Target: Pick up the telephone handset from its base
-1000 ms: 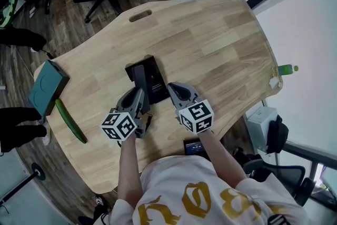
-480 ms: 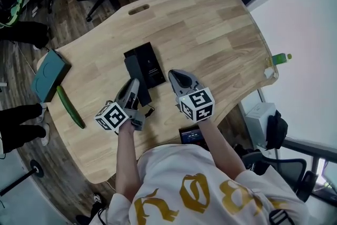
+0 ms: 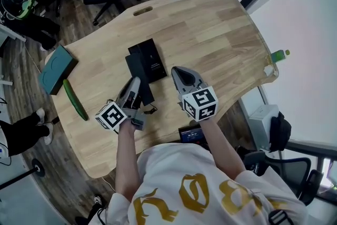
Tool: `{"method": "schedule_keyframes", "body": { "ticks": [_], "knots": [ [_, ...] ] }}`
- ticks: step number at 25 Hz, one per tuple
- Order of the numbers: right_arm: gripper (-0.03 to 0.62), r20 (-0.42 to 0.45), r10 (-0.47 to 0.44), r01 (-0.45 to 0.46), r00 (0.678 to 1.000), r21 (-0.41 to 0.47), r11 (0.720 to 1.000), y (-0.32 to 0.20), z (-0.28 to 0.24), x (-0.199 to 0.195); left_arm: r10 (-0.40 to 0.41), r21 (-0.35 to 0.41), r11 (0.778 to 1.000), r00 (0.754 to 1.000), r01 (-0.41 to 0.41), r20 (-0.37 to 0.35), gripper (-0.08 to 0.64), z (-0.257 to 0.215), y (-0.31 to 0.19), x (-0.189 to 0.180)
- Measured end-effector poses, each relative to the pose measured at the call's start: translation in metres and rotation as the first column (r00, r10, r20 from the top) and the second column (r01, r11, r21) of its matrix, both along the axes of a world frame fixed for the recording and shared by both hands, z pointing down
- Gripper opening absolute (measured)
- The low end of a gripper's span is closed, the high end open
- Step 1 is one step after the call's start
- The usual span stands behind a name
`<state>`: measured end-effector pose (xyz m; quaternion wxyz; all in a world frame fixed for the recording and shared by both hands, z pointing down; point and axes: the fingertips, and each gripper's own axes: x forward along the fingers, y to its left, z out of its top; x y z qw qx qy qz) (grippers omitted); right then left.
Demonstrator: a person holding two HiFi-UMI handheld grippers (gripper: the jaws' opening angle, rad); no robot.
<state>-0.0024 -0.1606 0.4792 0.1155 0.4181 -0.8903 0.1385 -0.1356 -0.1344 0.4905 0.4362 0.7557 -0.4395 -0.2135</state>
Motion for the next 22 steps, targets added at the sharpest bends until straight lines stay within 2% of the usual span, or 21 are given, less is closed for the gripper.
{"method": "schedule_keyframes", "body": {
  "ticks": [2, 3, 5, 6, 11, 22],
  "knots": [
    [0.005, 0.007, 0.002, -0.002, 1.000, 0.008, 1.000, 0.005, -0.005, 0.001, -0.014, 0.003, 1.000, 1.000, 0.014, -0.012, 0.077, -0.006, 0.006, -0.002],
    [0.005, 0.011, 0.002, -0.002, 1.000, 0.013, 1.000, 0.008, -0.007, 0.000, -0.032, -0.020, 0.999, 0.999, 0.031, -0.030, 0.077, -0.006, 0.011, -0.004],
    [0.005, 0.017, -0.001, 0.001, 1.000, 0.021, 1.000, 0.016, -0.011, -0.001, -0.066, -0.068, 0.996, 0.992, 0.059, -0.109, 0.077, -0.007, 0.022, -0.005],
    [0.005, 0.020, -0.001, 0.001, 1.000, 0.025, 1.000, 0.019, -0.012, -0.001, -0.062, -0.049, 0.997, 0.990, 0.056, -0.129, 0.077, -0.013, 0.024, -0.004],
    [0.005, 0.028, -0.001, 0.000, 1.000, 0.035, 0.999, 0.032, -0.015, -0.002, -0.034, 0.028, 0.999, 0.996, 0.036, -0.086, 0.077, -0.026, 0.032, -0.002],
    [0.005, 0.023, 0.003, -0.004, 1.000, 0.060, 0.998, 0.044, -0.018, -0.002, -0.041, 0.039, 0.998, 0.994, 0.045, -0.102, 0.077, -0.031, 0.048, -0.004]
  ]
}}
